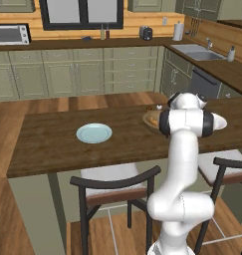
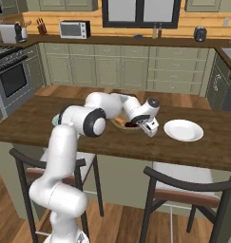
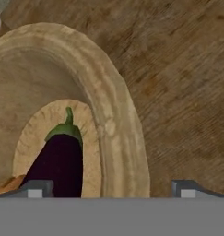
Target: Pick the chicken drumstick and eggplant from their plates and place them in the bowl. Then put the bowl in the fridge.
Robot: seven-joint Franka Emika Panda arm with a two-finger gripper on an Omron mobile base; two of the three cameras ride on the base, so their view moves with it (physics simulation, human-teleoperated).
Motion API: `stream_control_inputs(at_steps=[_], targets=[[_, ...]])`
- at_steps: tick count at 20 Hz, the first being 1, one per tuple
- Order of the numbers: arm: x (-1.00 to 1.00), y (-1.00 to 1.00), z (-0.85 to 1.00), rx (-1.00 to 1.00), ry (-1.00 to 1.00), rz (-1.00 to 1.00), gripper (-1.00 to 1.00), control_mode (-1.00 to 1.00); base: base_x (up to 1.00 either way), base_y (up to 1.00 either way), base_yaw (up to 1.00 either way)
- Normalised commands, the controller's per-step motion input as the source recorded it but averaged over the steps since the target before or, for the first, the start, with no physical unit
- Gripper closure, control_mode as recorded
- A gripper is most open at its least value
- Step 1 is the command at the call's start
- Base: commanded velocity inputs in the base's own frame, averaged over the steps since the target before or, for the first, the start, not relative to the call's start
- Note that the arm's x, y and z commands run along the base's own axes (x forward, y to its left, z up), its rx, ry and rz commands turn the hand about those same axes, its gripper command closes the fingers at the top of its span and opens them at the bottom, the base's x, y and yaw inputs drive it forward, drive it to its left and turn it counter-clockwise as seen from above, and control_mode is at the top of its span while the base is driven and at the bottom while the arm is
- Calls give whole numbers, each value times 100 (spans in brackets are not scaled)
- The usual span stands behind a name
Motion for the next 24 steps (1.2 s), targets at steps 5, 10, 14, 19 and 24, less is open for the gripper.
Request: stream_control_inputs(at_steps=[5, 10, 14, 19, 24], targets=[[27, 11, -12, 0, 3, -1, 100, -100, 0, 0, 0], [37, 34, -11, -1, 10, -3, 100, -100, 0, 0, 0], [19, 36, -8, 0, 5, -7, 100, -100, 0, 0, 0], [-66, 49, 64, 0, -20, -19, 100, -100, 0, 0, 0], [-83, 37, 98, 10, -5, -10, 100, -100, 0, 0, 0]])
